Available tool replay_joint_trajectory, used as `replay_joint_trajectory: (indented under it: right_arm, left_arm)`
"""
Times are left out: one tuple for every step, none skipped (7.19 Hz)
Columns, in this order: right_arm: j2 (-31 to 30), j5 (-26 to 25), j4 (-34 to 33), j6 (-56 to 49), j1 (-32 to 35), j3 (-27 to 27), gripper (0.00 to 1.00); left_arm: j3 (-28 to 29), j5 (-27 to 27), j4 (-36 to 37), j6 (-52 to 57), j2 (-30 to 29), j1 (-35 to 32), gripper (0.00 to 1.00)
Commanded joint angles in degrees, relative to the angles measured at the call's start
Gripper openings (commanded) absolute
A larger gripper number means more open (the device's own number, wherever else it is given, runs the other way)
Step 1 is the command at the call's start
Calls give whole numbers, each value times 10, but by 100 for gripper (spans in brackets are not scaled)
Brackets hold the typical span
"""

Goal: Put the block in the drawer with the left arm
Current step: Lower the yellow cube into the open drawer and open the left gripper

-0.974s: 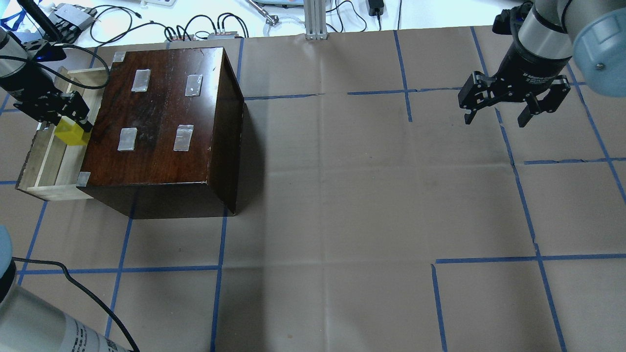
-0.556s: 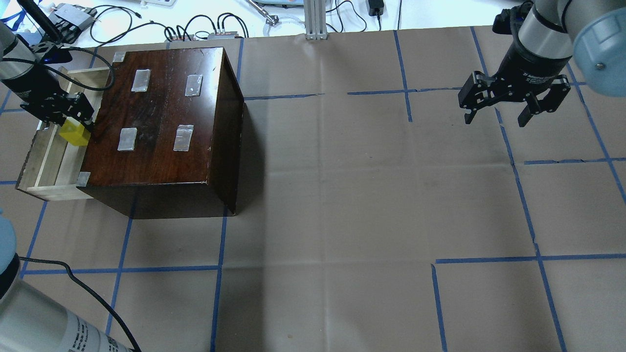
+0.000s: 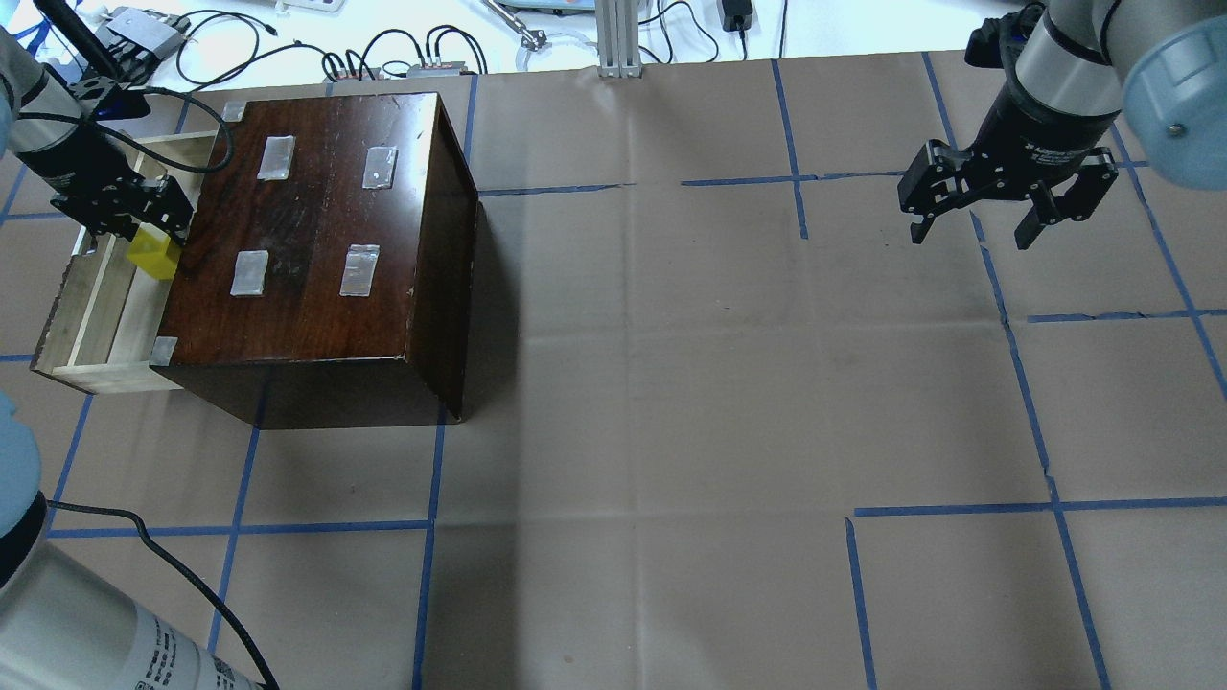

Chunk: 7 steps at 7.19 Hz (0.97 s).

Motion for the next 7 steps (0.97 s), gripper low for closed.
replay_joint_trajectory:
  right_arm:
    - [0,0,0,1,0,1,100]
    - [0,0,0,1,0,1,100]
    - [0,0,0,0,0,1,100]
    - [0,0,0,0,0,1,100]
    - [0,0,0,1,0,0,100]
    - [0,0,0,0,0,1,100]
    - [0,0,0,0,0,0,100]
  left_arm:
    - [-3,2,0,0,0,-1,42]
    - [-5,-1,0,0,1,-1,63]
    - [-5,-1,0,0,2,-1,76]
    - [-5,-1,0,0,4,-1,77]
    - [-5,-1,0,0,7,-1,77]
    - [-3,0,0,1,13,-1,77]
    - [-2,5,0,5,23,-1,77]
